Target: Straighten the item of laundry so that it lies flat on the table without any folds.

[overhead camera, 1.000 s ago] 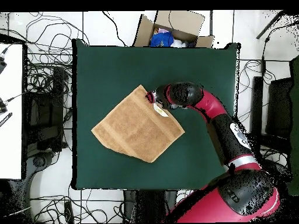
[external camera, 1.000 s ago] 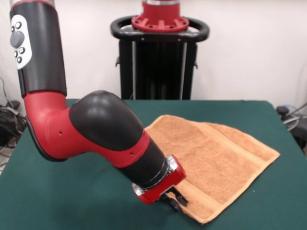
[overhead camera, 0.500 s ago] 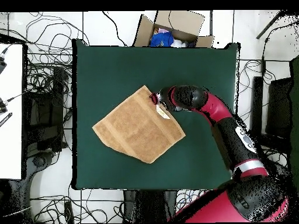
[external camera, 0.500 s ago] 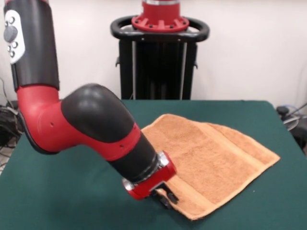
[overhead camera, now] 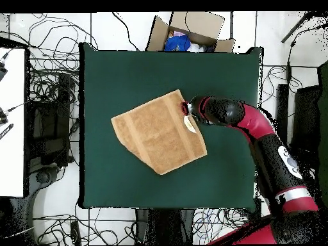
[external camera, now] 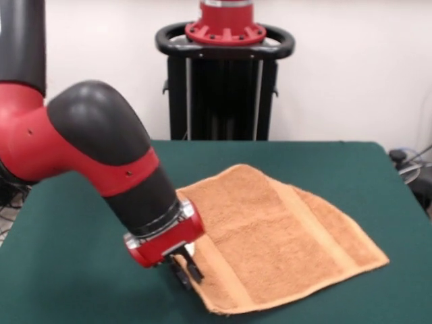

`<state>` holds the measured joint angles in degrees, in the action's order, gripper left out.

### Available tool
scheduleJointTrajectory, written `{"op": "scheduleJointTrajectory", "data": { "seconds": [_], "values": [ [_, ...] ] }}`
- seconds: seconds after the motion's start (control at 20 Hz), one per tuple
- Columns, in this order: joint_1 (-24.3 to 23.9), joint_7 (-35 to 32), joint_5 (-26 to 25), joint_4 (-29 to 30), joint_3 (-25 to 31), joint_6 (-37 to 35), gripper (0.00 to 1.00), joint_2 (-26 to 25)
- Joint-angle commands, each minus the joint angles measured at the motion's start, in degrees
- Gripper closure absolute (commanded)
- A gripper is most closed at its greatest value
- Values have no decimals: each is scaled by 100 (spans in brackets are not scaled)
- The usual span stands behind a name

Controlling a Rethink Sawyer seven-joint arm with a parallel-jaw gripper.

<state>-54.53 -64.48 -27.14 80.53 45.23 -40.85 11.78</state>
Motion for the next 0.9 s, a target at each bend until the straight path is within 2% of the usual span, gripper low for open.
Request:
{"op": "scheduleJointTrajectory", "data": {
  "seconds": [0.05, 0.9],
  "values": [
    [15, 893, -355, 22, 617, 656, 100, 273],
    [-137, 994, -994, -40, 572, 650, 100, 753]
  ]
}}
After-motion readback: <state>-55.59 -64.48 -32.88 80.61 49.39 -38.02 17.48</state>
